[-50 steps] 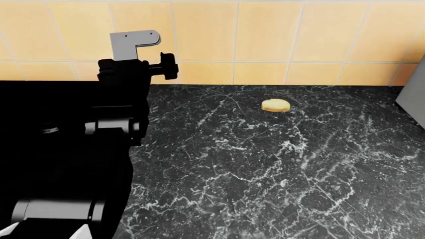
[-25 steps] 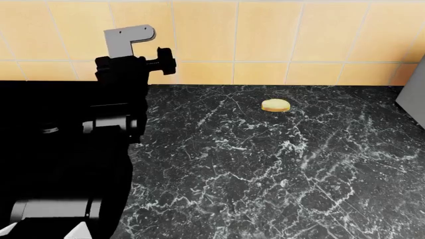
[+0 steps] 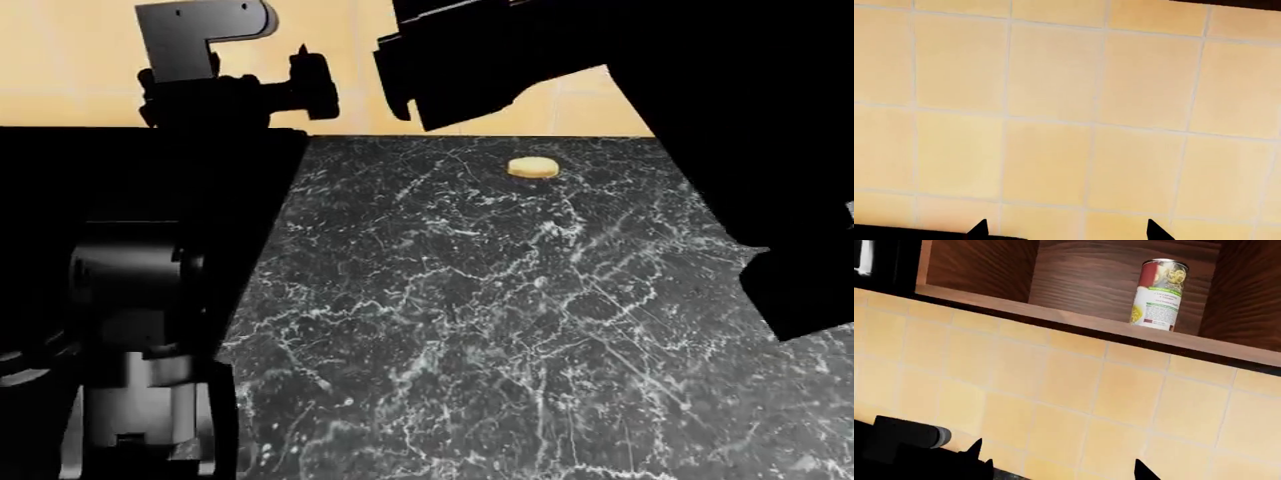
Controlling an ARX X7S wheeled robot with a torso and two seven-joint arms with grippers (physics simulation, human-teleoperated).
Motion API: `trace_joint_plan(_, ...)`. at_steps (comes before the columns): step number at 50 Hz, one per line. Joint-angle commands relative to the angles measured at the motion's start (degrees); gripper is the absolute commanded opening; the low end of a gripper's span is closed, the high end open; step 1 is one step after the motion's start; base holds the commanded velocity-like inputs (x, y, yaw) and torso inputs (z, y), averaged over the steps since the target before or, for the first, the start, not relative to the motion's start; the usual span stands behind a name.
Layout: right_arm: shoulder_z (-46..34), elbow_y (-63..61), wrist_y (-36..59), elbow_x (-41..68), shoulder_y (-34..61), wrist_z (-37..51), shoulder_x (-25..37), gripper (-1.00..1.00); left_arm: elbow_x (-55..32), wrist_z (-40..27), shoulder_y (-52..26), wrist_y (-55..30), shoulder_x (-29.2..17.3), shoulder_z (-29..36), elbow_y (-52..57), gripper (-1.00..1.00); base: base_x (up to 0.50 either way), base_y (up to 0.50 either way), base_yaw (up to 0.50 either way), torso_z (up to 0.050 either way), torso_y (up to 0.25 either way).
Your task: Pick the canned food and jello cup from the counter and place them in the cabinets closest to them.
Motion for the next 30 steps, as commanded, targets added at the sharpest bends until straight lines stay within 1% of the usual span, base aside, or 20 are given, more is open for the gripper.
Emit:
trace_joint_plan(1, -1.4, -5.7, -2.1, -5.3, -6.8, -3.0, 3.1, 1.0, -3.1, -1.2, 8.4, -13.5, -3.1, -0.3, 26.6, 1.0, -0.5, -0.21, 0.0, 0.0, 0.0)
trace_joint_plan(12, -2.3, -10.1, -3.6, -13.7, -14.9, -4.7, 7.0, 1.0, -5.1, -0.7, 14.8, -14.7, -5.0, -1.6, 35.1, 1.0, -0.5, -0.36, 0.0, 0.0, 0.0)
trace_joint_plan(19, -2.7, -14.5, -5.5, -21.8, -21.6, -4.7, 9.0, 1.0, -7.1, -0.1, 19.8, -14.9, -5.9, -3.7, 40.9, 1.0, -0.46, -0.43, 0.0, 0.0, 0.0)
trace_joint_plan(25, -4.2, -18.9, -6.6, -31.8, -29.8, -5.1, 10.8, 1.0, -9.5, 0.6, 24.8, -14.7, -6.0, -6.9, 45.5, 1.0, -0.37, -0.39, 0.0, 0.0, 0.0)
trace_joint_plan(30, -6.8, -21.1, -7.5, -44.7, -39.4, -7.5, 12.6, 1.0, -10.9, 1.3, 29.5, -13.9, -6.4, -8.5, 49.8, 1.0, 0.0, 0.0, 0.0, 0.0, 0.0)
